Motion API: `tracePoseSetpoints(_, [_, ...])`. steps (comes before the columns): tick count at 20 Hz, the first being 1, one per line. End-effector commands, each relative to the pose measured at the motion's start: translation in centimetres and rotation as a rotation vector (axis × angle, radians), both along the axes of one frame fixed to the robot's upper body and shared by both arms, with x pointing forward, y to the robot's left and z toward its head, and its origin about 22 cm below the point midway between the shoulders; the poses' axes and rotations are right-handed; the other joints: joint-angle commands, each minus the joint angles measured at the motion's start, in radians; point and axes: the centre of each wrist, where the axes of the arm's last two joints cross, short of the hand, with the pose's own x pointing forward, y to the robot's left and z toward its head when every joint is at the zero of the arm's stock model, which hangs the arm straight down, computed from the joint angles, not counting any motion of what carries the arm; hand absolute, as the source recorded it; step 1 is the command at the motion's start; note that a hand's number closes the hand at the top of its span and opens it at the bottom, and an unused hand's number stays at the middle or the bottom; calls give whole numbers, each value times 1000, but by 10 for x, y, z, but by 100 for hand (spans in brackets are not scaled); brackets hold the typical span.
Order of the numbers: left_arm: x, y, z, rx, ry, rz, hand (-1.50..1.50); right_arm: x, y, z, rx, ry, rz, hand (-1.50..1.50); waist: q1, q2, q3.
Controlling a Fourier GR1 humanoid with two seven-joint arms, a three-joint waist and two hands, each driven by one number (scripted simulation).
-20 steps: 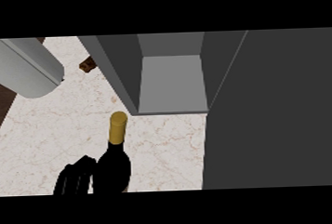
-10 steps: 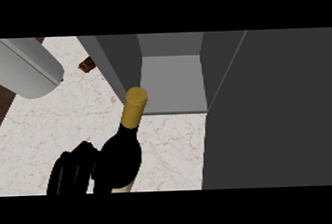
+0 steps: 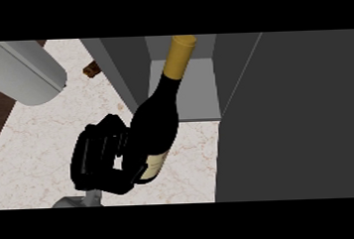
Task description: Pick up the wine, place it into the cabinet and close the cabinet
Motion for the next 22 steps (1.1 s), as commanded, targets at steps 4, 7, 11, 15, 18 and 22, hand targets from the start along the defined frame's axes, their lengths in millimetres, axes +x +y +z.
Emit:
tracePoseSetpoints(4, [31,-43,20,35,-29,26,150,22,10,-5,7,-4,-7,-150,2,1,0])
tracePoseSetpoints(7, [56,-38,21,92,-21,65,150,0,-1,-1,-6,-3,-3,-150,-4,1,0])
tracePoseSetpoints(11, [56,-59,13,162,-45,46,150,12,1,9,3,-29,0,-150,-1,1,0])
tracePoseSetpoints(15, [76,-78,8,235,-15,55,150,-4,-3,-13,-9,-10,0,-150,-12,1,0])
tracePoseSetpoints(18, [61,-81,-15,217,-8,59,150,1,2,-10,-2,8,-16,-150,-5,0,0])
tracePoseSetpoints(22, [71,-92,-9,202,50,70,150,18,11,-6,-8,2,22,-150,-4,1,0])
